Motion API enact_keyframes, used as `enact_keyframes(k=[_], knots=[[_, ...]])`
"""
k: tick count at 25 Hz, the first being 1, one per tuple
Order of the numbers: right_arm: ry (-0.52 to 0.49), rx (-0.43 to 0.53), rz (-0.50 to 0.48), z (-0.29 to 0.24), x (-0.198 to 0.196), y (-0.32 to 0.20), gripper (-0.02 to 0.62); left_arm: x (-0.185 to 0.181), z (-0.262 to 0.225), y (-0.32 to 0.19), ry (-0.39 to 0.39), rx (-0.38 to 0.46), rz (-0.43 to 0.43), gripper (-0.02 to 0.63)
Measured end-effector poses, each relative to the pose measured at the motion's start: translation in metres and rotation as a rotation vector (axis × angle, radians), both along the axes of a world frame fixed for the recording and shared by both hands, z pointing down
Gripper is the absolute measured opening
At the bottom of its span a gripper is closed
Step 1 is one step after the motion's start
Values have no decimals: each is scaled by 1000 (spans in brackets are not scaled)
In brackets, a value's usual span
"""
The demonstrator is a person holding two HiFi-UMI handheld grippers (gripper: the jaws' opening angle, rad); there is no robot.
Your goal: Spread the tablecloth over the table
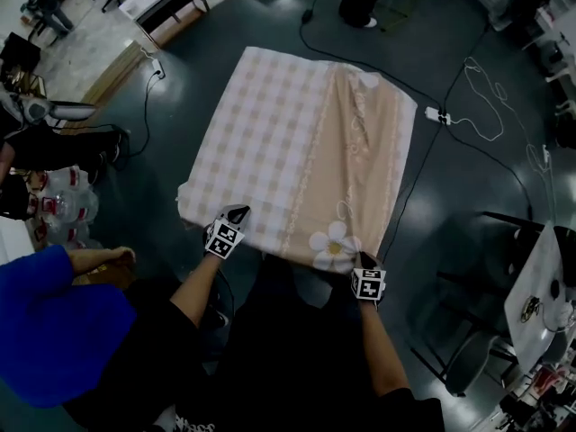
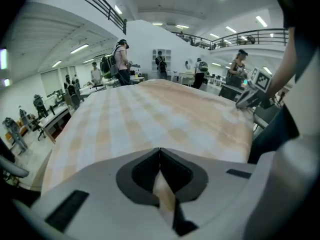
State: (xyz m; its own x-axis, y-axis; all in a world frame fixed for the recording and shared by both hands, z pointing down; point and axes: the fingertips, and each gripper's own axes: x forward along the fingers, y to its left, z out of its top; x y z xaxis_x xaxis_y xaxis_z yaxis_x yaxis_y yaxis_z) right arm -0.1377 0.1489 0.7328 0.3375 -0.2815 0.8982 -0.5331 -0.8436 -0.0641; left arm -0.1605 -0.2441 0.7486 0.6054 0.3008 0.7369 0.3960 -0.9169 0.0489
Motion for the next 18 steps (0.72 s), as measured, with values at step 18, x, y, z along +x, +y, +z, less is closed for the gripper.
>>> enact_keyframes(k=[18], knots=[[24, 332, -465, -64, 217, 50, 35, 89, -77, 325, 111, -364, -499, 18]])
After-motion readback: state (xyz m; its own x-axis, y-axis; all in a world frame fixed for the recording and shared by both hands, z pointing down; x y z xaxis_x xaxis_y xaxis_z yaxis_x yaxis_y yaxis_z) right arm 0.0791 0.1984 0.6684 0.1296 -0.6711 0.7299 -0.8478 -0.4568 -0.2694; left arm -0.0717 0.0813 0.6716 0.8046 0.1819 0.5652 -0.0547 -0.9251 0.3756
